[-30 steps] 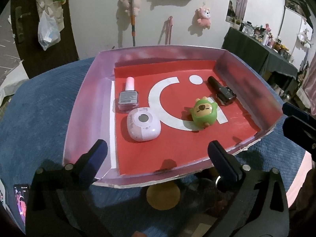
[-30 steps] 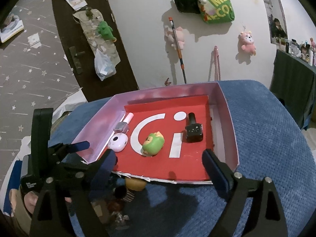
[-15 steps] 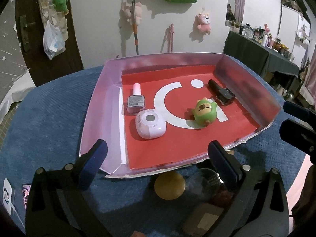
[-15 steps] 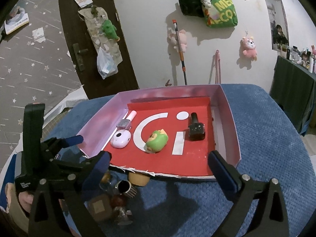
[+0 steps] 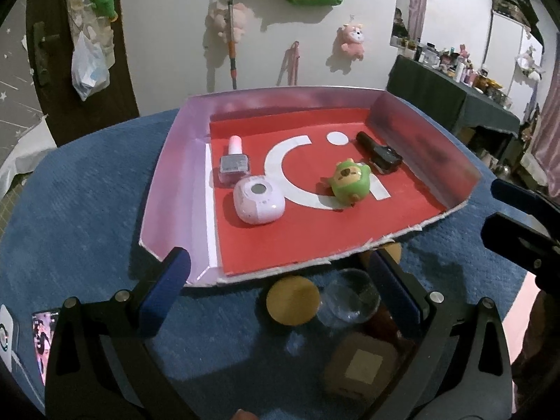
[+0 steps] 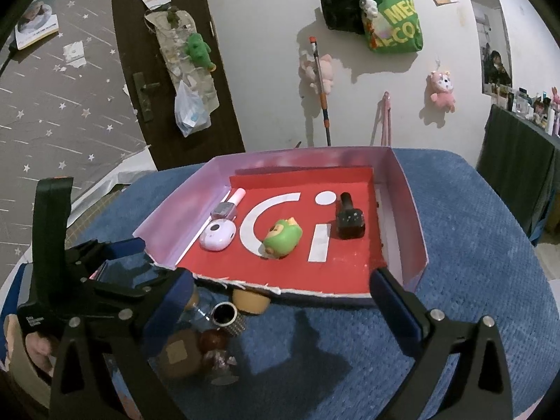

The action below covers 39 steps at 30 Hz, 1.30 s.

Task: Organize rigid objects
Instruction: 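Withdraw both grippers from the tray toward the items on the table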

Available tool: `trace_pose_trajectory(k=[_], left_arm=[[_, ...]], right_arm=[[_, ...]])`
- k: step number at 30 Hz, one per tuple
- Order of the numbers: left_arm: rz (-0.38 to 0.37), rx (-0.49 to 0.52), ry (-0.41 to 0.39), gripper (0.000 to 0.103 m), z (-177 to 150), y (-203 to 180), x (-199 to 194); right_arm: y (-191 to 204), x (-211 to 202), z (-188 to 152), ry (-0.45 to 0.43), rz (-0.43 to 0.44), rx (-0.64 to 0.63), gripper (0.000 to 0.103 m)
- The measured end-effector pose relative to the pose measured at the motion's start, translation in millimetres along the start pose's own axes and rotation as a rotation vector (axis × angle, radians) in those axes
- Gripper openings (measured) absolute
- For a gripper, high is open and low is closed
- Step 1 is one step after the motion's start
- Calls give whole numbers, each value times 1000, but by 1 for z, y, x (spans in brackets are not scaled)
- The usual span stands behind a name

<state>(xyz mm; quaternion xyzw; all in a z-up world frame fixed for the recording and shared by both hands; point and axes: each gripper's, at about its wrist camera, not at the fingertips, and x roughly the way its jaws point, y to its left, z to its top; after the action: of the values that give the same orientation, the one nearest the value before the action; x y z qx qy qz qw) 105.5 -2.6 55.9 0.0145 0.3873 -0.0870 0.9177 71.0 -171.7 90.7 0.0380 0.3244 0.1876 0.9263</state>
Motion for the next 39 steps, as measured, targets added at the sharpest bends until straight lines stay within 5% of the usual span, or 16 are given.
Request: trace_pose_trajectory(k=[16, 39], left_arm=[[-32, 41, 33, 103, -19, -2, -9], [-18, 81, 48, 103, -45, -9, -13]], right_arm=[[0, -10, -19, 18, -2, 31, 102], [7, 2, -49, 94, 15, 22, 64]])
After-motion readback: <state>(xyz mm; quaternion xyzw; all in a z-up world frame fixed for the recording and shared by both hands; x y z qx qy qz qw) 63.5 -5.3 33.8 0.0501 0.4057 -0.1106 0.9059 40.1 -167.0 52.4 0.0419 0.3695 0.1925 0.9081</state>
